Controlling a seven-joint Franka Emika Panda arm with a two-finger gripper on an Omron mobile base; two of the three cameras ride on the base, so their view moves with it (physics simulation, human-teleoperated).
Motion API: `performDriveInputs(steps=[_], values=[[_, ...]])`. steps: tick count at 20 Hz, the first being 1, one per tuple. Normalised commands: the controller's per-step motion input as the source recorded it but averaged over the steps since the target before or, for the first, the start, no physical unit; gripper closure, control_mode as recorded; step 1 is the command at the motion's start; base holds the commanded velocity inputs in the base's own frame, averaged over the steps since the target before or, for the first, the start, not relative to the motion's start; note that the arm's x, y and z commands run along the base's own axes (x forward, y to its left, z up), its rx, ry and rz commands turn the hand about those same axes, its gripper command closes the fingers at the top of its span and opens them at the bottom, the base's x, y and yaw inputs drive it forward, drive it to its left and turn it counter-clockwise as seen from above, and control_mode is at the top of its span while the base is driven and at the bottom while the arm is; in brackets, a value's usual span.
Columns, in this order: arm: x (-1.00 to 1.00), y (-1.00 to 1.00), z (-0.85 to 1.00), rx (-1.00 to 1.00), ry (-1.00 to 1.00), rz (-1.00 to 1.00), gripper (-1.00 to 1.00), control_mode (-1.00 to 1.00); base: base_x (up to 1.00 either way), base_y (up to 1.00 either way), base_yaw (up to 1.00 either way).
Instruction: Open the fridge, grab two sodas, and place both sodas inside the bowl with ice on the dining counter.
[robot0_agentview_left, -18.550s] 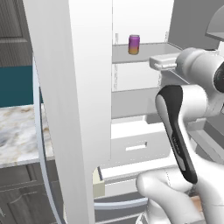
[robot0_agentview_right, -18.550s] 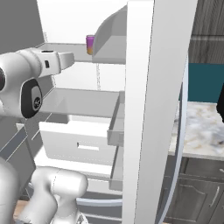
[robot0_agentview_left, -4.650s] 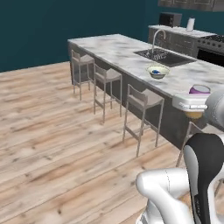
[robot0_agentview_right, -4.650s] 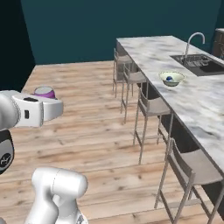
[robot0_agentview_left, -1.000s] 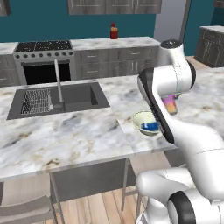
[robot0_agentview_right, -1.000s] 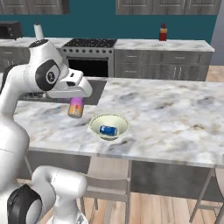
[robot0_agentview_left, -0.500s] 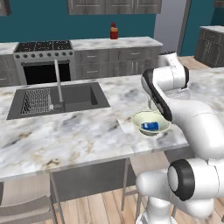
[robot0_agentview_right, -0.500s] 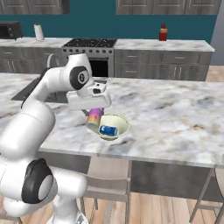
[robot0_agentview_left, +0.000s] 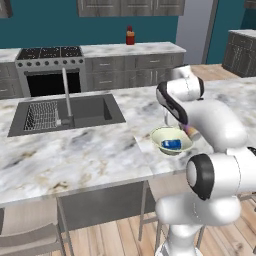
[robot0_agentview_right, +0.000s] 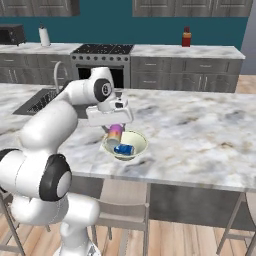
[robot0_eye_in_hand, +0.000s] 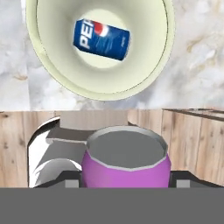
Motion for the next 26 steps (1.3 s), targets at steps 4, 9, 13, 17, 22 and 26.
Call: performDriveInputs(steps=[4,9,13,17,22,26], values=[[0.53,0.0,-0.4,0.0,0.13,0.0,1.0,-1.0,0.0,0.0,0.0],[0.58,0.0,-0.41,0.0,0.12,0.0,1.0,-1.0,0.0,0.0,0.0],[0.55,0.0,-0.44,0.0,0.03,0.0,1.0,-1.0,0.0,0.0,0.0],[0.51,-0.03,-0.49,0.0,0.0,0.01,1.0,-1.0,0.0,0.0,0.0],[0.53,-0.09,-0.48,0.0,0.0,0.02,1.0,-1.0,0.0,0.0,0.0],[0.46,-0.1,-0.42,0.0,0.0,0.02,1.0,-1.0,0.0,0.0,0.0]])
